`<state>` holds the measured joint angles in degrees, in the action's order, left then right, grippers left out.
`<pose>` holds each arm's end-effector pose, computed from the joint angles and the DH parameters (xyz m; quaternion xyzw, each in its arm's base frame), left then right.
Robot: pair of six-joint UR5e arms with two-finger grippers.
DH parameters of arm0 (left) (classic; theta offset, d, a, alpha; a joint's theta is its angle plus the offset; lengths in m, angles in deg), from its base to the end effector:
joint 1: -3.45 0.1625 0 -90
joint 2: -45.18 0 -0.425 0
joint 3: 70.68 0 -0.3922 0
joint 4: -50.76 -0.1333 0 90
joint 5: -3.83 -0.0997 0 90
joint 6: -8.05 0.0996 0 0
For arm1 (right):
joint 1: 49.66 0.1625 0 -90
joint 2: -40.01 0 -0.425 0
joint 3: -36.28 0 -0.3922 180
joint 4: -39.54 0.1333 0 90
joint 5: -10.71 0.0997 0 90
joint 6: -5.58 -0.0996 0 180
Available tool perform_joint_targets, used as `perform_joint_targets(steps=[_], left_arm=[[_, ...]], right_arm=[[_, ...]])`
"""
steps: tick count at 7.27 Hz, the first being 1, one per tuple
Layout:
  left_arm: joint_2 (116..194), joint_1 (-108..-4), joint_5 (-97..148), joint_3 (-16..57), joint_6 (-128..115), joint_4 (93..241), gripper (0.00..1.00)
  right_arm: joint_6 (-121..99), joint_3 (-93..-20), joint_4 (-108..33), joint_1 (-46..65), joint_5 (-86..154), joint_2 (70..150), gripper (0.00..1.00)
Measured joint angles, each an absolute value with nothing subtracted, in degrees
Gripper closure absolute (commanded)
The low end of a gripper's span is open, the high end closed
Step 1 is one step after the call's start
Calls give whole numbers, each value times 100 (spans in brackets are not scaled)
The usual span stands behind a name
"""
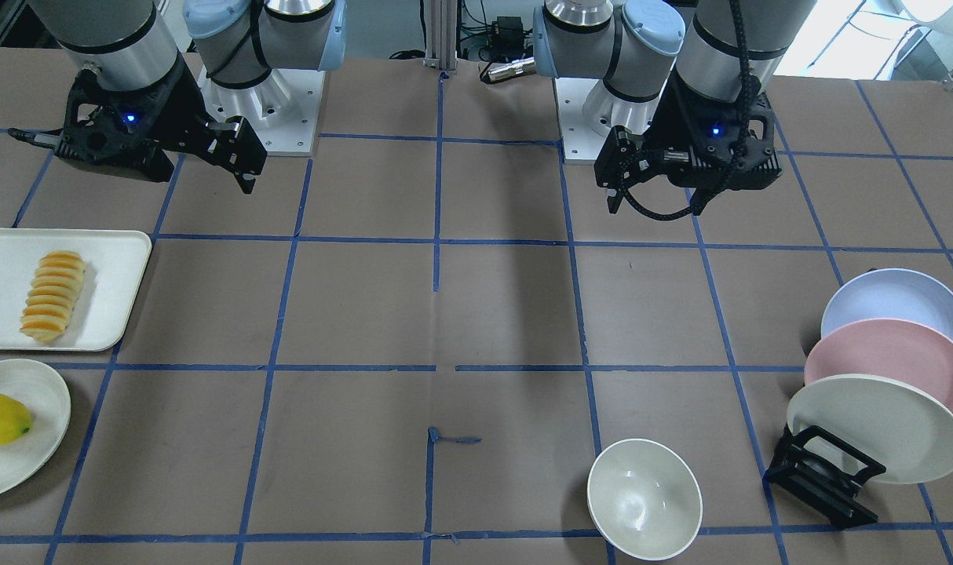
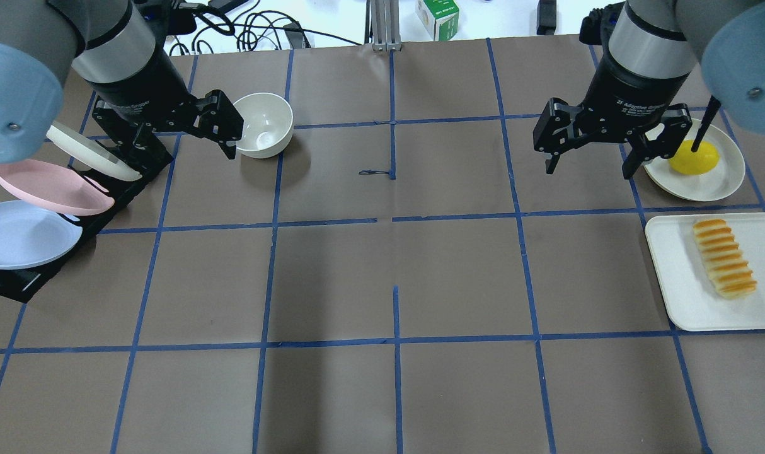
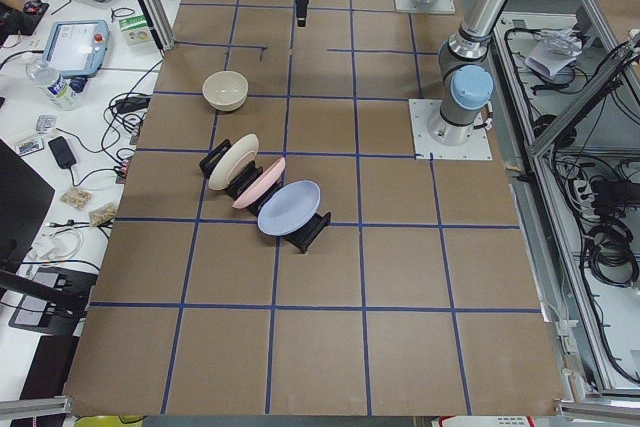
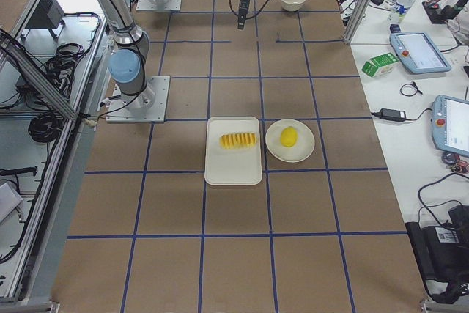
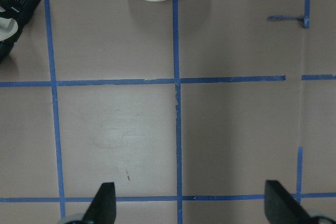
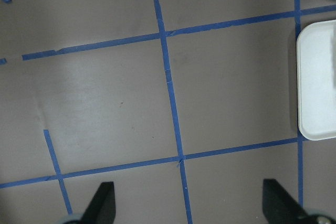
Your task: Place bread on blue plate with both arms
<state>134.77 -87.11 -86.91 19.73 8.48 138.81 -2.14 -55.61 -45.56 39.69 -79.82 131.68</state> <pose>-0.1368 -0.4909 0.4913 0.0085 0.9998 -0.0170 0.0064 0.1270 -0.4717 0.4777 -0.0727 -0.9963 -0.0443 0.0074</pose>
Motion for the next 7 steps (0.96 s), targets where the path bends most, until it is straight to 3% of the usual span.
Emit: perform_joint_targets(steps=[7], left_arm=[[13449, -8679, -8693, 1967, 910, 13827, 0]], right_arm=[[-215, -5565, -4542, 3964, -7987, 13167, 0]])
